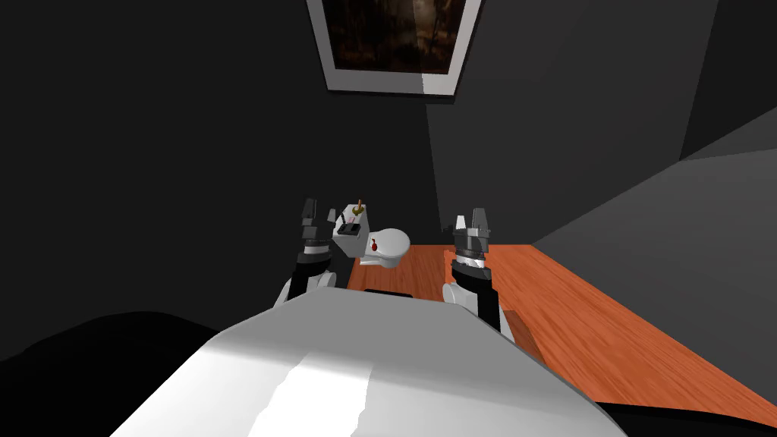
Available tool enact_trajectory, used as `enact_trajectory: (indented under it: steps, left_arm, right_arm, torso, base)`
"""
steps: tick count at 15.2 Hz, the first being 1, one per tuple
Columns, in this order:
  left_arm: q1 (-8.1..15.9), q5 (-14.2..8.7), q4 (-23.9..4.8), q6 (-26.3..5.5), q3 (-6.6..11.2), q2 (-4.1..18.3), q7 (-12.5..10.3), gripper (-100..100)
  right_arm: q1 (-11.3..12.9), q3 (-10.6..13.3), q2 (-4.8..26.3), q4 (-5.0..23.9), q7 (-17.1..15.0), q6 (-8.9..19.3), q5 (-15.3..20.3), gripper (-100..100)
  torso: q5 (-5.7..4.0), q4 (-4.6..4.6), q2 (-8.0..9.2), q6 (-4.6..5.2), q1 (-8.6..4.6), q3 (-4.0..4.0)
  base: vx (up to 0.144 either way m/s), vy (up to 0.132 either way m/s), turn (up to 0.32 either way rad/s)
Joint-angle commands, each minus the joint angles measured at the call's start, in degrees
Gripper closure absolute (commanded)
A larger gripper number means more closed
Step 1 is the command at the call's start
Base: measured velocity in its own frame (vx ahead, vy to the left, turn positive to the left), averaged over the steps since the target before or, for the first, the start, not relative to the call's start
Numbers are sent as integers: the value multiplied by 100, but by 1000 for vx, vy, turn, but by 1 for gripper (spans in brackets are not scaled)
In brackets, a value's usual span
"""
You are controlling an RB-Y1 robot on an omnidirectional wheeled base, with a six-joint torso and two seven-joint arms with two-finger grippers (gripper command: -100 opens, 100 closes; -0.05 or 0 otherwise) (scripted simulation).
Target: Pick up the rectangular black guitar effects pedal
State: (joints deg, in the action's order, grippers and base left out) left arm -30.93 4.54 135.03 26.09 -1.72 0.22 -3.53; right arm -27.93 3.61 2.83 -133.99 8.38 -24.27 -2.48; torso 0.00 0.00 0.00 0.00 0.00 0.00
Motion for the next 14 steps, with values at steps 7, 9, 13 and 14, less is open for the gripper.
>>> enact_trajectory:
  steps: [7,9,13,14]
  left_arm:
    - [238,-130,-726,-126,78,693,66,-100]
    - [295,-160,-898,-154,97,746,81,-100]
    - [474,-254,-1434,-238,160,850,123,-100]
    - [535,-285,-1578,-265,182,872,135,-100]
  right_arm:
    - [1,0,0,0,0,0,0,0]
    - [1,0,0,0,0,0,0,0]
    - [1,0,0,0,0,0,0,0]
    - [1,0,0,0,0,0,0,0]
  torso:
    - [5,6,27,1,19,15]
    - [5,6,28,1,22,16]
    - [4,6,27,1,17,15]
    - [4,6,31,2,18,17]
  base:
    - [-50,28,-56]
    - [-70,40,-74]
    - [-70,33,-60]
    - [-101,51,-119]
